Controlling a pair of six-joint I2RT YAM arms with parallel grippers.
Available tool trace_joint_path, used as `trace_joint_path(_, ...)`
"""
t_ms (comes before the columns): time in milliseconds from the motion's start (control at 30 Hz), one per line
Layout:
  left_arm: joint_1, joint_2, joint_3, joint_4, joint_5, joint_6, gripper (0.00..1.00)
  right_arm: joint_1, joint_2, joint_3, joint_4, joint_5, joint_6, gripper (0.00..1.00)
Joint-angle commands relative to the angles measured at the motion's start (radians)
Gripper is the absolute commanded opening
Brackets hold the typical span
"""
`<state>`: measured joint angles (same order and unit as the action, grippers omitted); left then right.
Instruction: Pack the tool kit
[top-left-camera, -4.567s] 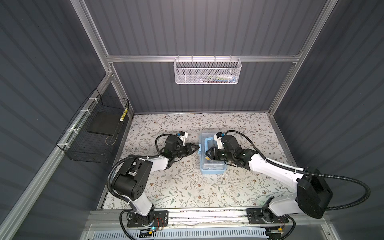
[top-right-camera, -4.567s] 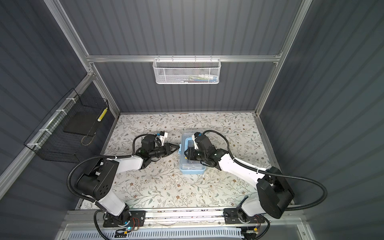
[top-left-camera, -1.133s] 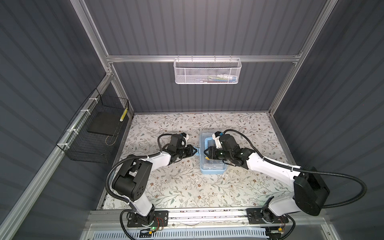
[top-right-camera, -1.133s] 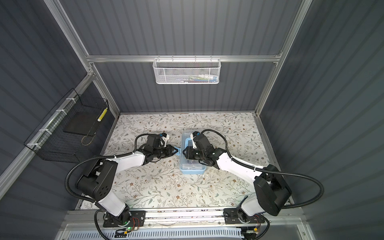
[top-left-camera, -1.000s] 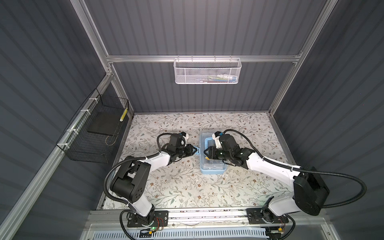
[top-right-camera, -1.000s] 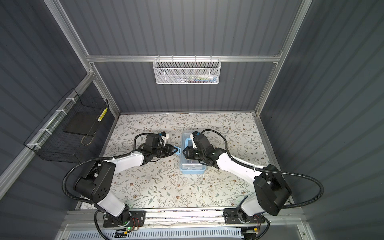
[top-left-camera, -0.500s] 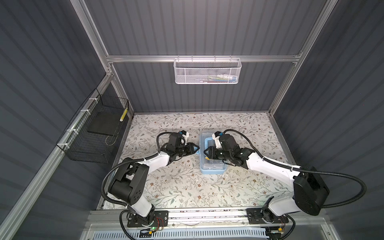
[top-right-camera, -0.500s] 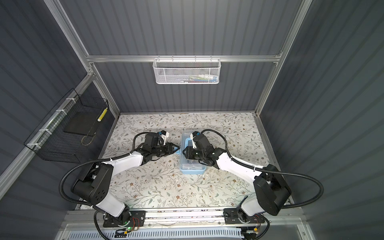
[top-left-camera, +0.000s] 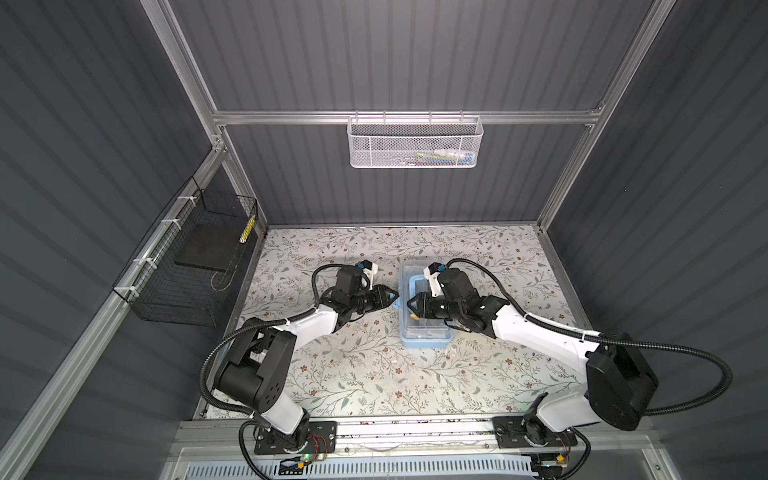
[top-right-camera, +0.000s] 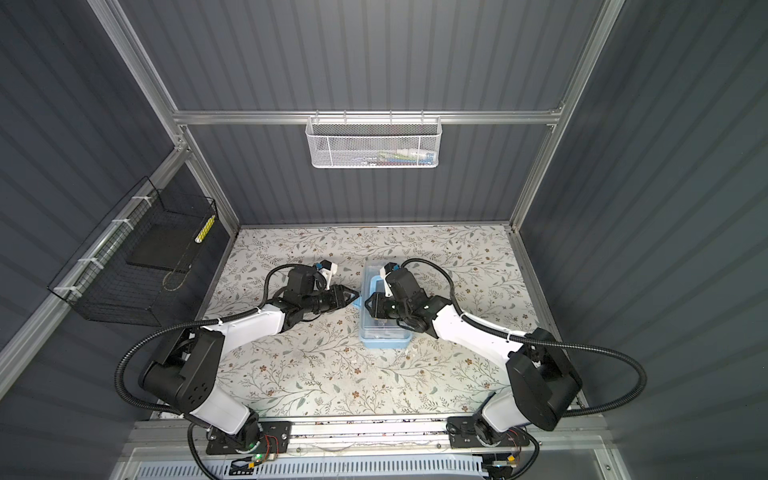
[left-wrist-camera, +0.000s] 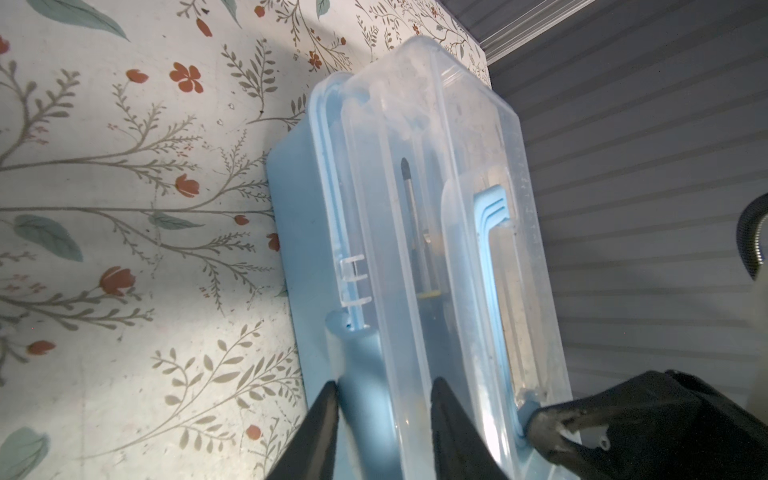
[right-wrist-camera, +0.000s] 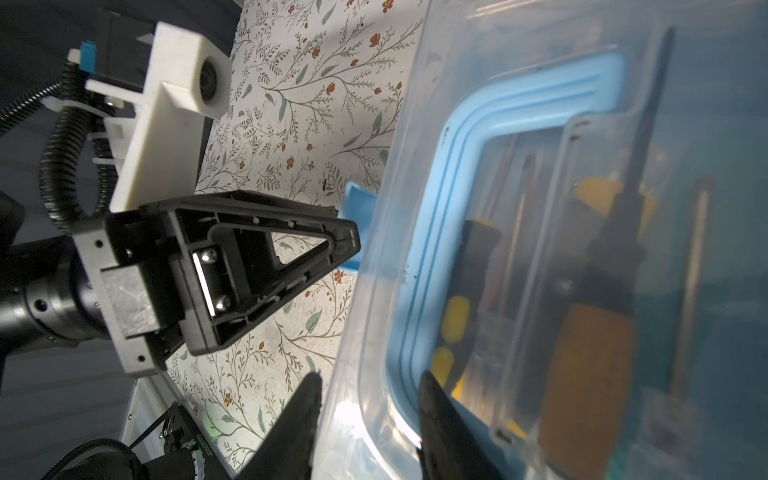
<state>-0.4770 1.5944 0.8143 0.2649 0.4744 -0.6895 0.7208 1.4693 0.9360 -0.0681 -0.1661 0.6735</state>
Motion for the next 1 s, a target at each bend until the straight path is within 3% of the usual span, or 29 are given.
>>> trace_joint_path(0, -0.003, -0.028, -0.020, 0.046, 0.033, -0.017, 0.38, 0.000, 0.048, -0.025, -0.114, 0.015, 0.007, 0.41)
trace_joint_path(967, -0.003, 0.011, -0.035, 0.109, 0.055, -0.040, 0.25, 0.002, 0.053, -0.026, -0.119, 0.020, 0.001, 0.41)
